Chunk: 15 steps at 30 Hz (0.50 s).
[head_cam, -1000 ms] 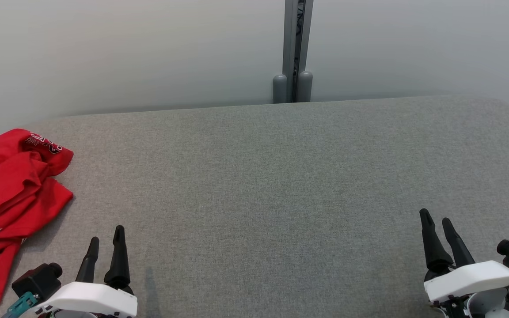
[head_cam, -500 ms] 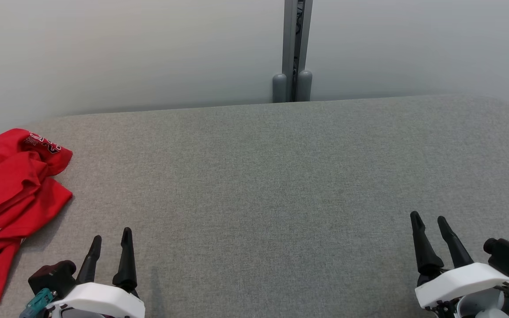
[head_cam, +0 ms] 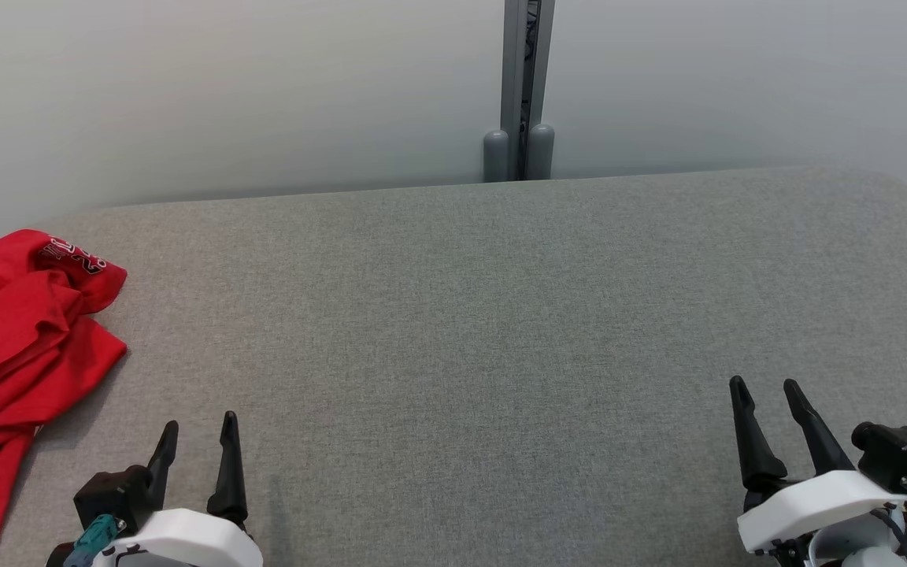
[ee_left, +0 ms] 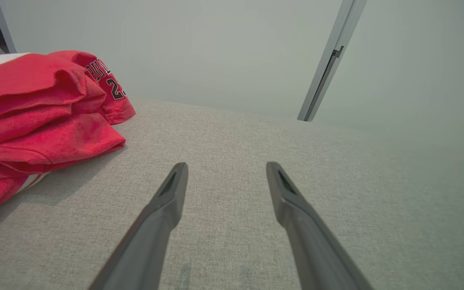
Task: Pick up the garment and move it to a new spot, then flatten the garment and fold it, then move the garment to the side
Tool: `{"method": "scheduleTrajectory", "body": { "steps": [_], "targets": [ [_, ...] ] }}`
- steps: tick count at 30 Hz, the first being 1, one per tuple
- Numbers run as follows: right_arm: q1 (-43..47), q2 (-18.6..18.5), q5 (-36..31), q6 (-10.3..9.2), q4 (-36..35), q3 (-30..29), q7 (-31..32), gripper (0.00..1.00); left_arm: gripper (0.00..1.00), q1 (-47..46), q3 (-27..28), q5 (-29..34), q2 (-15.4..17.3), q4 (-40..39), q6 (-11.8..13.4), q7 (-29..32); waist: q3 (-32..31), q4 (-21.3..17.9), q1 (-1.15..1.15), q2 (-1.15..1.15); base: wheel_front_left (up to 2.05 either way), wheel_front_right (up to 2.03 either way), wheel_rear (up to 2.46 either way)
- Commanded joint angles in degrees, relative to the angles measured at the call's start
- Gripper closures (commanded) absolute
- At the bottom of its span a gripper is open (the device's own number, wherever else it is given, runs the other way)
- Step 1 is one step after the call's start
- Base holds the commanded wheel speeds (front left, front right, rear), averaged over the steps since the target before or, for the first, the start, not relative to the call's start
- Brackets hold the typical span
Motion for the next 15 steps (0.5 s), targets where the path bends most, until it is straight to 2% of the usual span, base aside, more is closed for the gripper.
{"method": "scheduleTrajectory", "body": {
  "steps": [1,15],
  "targets": [
    [-1.00,-0.24,-1.46,0.10,-0.01,-0.21,-0.72,0.00,0.00,-0.75,0.02,1.38,0.62,-0.17,0.58,-0.44,0.00,-0.03,0.00,0.00,0.00,0.00,0.00],
    [-1.06,0.13,-8.14,0.11,0.46,-0.88,-2.39,0.00,0.00,-0.72,0.36,7.42,0.69,0.07,2.27,-2.16,0.29,-0.01,0.00,0.00,0.00,0.00,0.00]
  ]
}}
